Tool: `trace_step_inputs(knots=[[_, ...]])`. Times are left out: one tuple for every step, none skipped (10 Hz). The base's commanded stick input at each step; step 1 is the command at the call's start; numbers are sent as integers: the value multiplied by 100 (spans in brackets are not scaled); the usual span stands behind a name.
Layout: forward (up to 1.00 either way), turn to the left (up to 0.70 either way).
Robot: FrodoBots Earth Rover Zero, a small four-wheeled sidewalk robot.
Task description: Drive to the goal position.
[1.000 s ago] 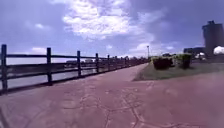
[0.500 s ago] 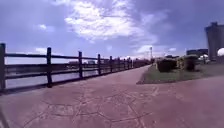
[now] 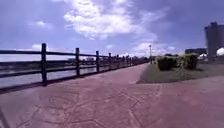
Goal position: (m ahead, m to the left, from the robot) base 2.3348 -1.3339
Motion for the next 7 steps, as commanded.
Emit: trace_step_inputs(knots=[[45, 0], [45, 0], [45, 0], [45, 0], [45, 0], [45, 0], [45, 0]])
